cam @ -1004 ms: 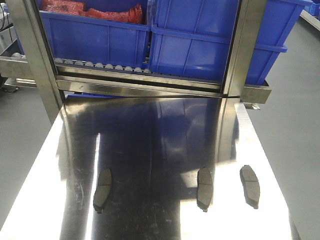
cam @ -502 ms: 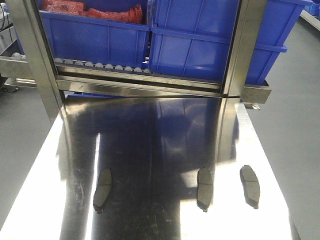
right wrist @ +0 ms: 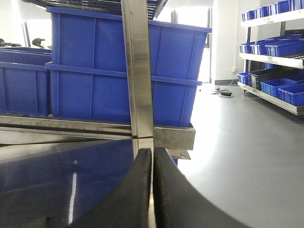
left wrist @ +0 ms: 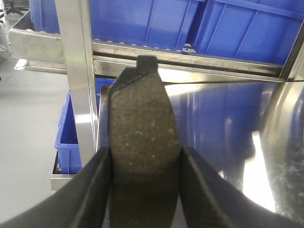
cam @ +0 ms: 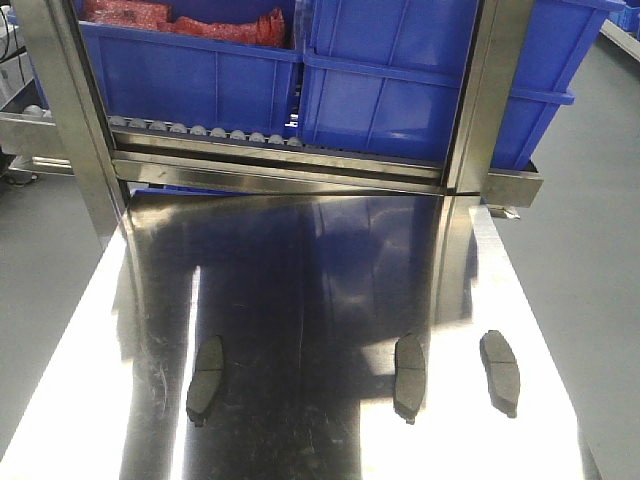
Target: Move and align brake pads A on conveyor
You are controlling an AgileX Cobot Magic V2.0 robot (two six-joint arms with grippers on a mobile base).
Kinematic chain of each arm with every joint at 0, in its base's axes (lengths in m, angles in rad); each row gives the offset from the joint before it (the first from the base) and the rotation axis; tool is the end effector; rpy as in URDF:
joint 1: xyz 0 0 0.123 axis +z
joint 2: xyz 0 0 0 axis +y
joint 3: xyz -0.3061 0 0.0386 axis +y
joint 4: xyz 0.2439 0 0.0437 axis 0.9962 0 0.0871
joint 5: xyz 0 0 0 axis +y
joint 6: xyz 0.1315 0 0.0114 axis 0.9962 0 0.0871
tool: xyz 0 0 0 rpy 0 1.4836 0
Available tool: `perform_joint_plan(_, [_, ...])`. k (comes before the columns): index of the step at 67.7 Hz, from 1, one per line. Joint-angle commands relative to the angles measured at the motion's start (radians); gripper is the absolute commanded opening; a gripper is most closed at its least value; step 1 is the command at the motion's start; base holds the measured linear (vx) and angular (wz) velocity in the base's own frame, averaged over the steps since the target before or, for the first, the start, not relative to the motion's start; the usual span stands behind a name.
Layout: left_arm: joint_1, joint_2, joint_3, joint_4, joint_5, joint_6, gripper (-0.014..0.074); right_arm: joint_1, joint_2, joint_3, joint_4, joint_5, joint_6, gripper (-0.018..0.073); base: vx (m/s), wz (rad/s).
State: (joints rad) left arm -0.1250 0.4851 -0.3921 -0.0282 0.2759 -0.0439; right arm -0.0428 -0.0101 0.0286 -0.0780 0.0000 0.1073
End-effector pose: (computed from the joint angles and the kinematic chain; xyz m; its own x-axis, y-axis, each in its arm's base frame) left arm 0.1198 -0.0161 0.2840 -0.2844 -0.0358 -0.9580 0.1121 0.9912 -0.0703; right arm 0.0698 -0.0030 0.2067 0.0698 0.0263 -0.9972 0.0408 0.9987 0.0292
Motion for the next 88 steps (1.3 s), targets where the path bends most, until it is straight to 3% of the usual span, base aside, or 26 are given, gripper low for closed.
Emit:
perform_joint_plan(1, [-0.005, -0.002, -0.029, 0.000, -0.101, 0.000, -0.0006, -0.004, -0.013, 0.012, -0.007, -0.075, -0.005, -0.0012, 0.00, 0.00])
perform_joint_plan(19, [-0.005, -0.002, -0.029, 0.000, -0.101, 0.000, -0.0006, -0.004, -0.013, 0.010, -0.001, -0.133, 0.000, -0.0012, 0.00, 0.00])
perform_joint_plan(28, [-0.005, -0.002, -0.029, 0.000, -0.101, 0.000, -0.0006, -0.004, -0.013, 0.005, 0.052, -0.228, 0.022, -0.0012, 0.00, 0.00])
perform_joint_plan(38, [-0.005, -0.002, -0.029, 0.000, -0.101, 0.000, -0.0006, -0.004, -0.003, -0.091, 0.040, -0.229, 0.021, -0.0012, 0.00, 0.00])
perform_joint_plan(66, [-0.005, -0.002, -0.029, 0.000, -0.100, 0.000, -0.0006, -0.004, 0.447, -0.511, 0.027, 0.269, 0.009, -0.0012, 0.00, 0.00])
perform_joint_plan(88, [-0.005, -0.002, -0.029, 0.000, -0.100, 0.000, -0.0006, -0.004, 0.741, -0.621, 0.078, 0.550, -0.057, -0.0012, 0.00, 0.00])
